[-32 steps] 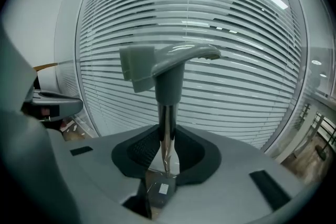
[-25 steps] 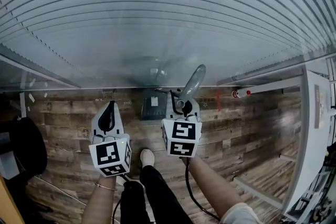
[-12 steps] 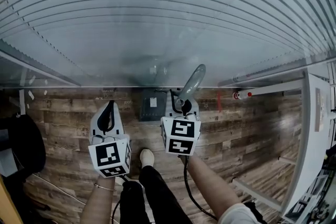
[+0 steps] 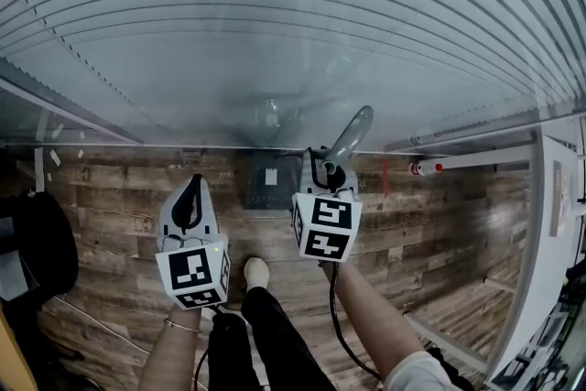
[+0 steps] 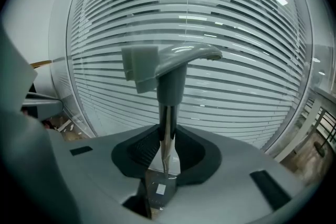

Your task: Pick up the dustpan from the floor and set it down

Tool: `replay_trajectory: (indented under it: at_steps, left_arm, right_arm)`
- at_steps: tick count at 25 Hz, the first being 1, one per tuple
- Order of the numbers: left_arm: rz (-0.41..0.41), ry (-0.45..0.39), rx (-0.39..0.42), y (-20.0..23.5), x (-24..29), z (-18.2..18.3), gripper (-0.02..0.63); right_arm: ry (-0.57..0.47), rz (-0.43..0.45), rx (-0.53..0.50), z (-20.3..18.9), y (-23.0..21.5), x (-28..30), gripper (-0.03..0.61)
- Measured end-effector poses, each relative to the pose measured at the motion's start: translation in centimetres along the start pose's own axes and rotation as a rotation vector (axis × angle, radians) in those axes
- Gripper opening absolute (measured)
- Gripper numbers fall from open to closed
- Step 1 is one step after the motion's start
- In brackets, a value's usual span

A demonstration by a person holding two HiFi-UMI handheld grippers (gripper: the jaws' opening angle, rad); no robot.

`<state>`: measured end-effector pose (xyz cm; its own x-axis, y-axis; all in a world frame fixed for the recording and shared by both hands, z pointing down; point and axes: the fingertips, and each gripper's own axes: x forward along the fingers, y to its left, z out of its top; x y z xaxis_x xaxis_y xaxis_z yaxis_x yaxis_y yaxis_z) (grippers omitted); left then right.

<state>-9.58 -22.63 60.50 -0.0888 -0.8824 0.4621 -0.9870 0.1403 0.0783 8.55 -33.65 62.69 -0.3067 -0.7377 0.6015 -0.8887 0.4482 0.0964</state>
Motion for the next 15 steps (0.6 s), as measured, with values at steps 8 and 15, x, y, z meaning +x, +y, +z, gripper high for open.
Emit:
replay_trajectory:
  at_steps: [8,15]
  left_arm:
    - [-0.002,0.008,0.002,-0.06,0.41,-0.41,0.018]
    - [-0.001,0.010,0.000,-0.02,0.78,-0.46,0.018]
  right_arm:
    - [-0.007,-0.005,-0.001,0.29,-0.25,0.79,0.101]
    - [-0.023,-0.005,-0.002,0.28,-0.31,1.08,0.101]
